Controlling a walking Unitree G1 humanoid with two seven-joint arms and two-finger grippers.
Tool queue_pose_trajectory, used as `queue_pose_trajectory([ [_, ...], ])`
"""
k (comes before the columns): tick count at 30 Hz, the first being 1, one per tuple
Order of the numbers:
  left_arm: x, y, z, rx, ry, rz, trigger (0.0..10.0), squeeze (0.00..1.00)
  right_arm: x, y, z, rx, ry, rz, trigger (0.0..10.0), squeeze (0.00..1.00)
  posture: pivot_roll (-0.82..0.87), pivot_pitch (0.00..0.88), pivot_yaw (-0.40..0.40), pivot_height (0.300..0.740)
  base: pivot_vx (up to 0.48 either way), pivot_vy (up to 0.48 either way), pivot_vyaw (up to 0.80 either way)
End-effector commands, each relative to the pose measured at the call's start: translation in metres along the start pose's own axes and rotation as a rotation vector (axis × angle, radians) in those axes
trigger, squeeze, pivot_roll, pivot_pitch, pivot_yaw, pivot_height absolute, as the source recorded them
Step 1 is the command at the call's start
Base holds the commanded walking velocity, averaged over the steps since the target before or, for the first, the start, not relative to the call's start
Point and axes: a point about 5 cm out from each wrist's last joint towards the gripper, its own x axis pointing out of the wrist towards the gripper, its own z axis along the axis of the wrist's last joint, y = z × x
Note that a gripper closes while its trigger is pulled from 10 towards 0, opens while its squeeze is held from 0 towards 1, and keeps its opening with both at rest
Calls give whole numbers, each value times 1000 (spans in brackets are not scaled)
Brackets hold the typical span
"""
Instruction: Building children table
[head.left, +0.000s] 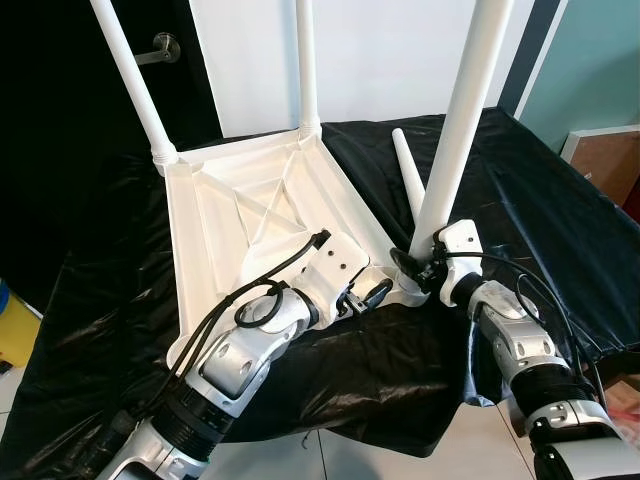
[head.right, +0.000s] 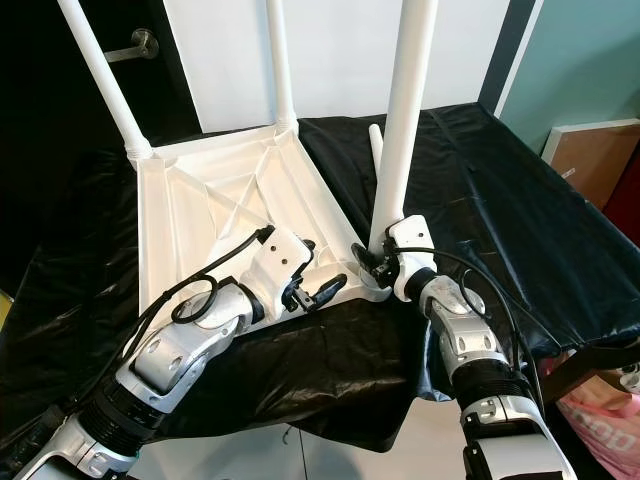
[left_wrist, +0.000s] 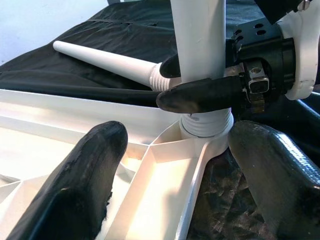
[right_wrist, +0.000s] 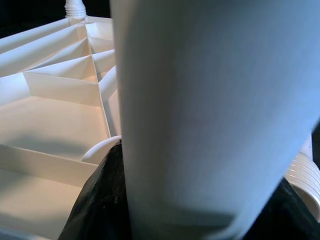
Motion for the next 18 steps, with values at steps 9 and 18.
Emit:
queue_pose_trajectory([
  [9, 0, -4, 1, 13, 3, -112, 10000, 0, -4, 5, -17, 17, 57, -49, 10000, 0, -115, 6, 18, 740, 0, 0, 0],
  [18, 1, -5, 1, 5, 1, -111, 10000, 0, 3, 27, -25, 131, 81, -244, 10000, 0, -120, 12, 13, 740, 0, 0, 0],
])
